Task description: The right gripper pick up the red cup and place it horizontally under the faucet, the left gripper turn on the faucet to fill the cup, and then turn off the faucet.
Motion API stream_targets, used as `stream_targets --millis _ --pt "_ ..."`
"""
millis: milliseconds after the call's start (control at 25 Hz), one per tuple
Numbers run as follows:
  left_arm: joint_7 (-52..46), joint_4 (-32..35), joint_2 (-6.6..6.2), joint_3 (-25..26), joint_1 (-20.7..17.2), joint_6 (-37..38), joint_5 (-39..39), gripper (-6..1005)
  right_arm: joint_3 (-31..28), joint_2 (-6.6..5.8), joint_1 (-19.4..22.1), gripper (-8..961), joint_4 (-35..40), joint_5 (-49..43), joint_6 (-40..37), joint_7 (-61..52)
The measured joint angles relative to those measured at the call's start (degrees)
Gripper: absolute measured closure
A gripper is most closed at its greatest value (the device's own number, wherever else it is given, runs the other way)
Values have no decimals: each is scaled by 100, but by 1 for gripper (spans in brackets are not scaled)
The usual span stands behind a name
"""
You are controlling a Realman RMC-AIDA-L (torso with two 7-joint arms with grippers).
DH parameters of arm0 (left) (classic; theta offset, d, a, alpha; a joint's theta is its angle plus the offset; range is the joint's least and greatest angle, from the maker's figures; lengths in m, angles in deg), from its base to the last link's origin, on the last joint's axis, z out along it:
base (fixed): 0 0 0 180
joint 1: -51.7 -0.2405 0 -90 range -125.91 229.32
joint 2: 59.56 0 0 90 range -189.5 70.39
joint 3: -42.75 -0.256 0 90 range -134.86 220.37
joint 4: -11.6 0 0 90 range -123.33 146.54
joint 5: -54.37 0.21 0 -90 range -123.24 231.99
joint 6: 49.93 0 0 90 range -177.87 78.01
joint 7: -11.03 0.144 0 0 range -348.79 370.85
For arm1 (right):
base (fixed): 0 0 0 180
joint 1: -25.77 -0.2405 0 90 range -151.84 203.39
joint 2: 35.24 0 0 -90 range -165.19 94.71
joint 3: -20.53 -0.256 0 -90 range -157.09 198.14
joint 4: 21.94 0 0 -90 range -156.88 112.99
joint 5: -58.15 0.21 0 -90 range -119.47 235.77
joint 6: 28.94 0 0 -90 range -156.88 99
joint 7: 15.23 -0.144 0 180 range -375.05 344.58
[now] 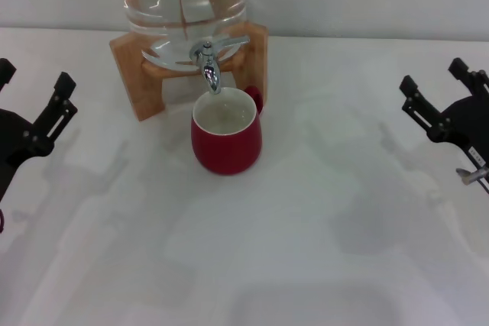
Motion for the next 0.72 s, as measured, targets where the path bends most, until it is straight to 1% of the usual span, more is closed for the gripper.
stream_targets --millis 80,320,720 --pt "27 -161 0 3 96 -67 -41 126 -23 0 7 115 30 2 1 -16" --pt "43 -365 0 40 259 -45 -50 126 -10 0 11 115 59 8 64 -16" --pt "52 -1093 -1 100 871 -70 -55 126 31 0 -45 115 59 -29 328 -12"
